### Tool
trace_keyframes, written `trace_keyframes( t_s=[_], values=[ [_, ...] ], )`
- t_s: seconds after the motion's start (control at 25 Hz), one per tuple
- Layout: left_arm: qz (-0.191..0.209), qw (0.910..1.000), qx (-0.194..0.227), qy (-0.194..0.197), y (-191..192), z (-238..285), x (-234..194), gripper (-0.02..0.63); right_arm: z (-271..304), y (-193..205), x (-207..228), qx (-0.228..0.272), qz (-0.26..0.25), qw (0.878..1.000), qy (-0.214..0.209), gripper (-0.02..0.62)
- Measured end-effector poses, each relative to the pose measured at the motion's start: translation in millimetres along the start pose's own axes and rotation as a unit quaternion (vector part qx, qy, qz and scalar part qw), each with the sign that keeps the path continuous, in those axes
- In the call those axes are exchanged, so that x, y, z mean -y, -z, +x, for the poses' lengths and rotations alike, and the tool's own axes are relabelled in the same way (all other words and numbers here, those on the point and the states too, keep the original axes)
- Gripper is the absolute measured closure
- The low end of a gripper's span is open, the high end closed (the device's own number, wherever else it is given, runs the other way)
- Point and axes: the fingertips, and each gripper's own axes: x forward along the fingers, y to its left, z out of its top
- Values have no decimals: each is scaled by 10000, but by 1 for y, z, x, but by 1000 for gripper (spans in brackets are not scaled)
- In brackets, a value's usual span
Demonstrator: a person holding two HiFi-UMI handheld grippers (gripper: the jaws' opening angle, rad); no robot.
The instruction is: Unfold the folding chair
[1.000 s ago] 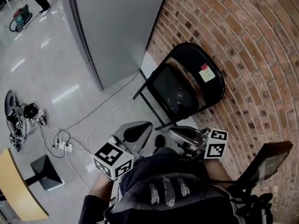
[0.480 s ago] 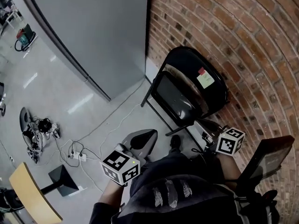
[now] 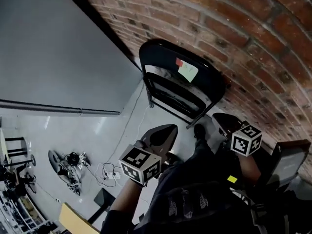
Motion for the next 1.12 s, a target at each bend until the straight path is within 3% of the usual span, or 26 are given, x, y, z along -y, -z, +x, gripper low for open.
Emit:
trace_keyframes(
  t_s=[0.12, 0.2, 0.36, 0.64, 0.76, 0.96, 1.12],
  values=[
    [233, 9988, -413, 140, 1, 40, 4, 604, -1, -1, 45, 204, 71, 9977, 645, 592],
    [361, 9976, -534, 246, -1, 59, 12, 604, 4, 0, 67, 206, 119, 9965, 799, 444],
    [438, 9964, -606, 393, -1, 76, 28, 604, 15, 2, 101, 114, -39, 9939, 1098, 376],
    [358, 9963, -750, 204, 12, 72, 23, 604, 47, -10, 112, 38, -416, 9933, 1074, 367],
    [271, 9968, -749, 86, 17, 67, 17, 604, 54, -9, 117, -9, -476, 9918, 1183, 402],
    [-168, 9980, -604, 43, 25, 70, 7, 604, 57, -9, 121, -85, -755, 9893, 1244, 414],
    [-493, 9949, -799, -356, 46, 98, -19, 603, 57, -5, 121, -162, -1024, 9846, 1409, 419]
  ],
)
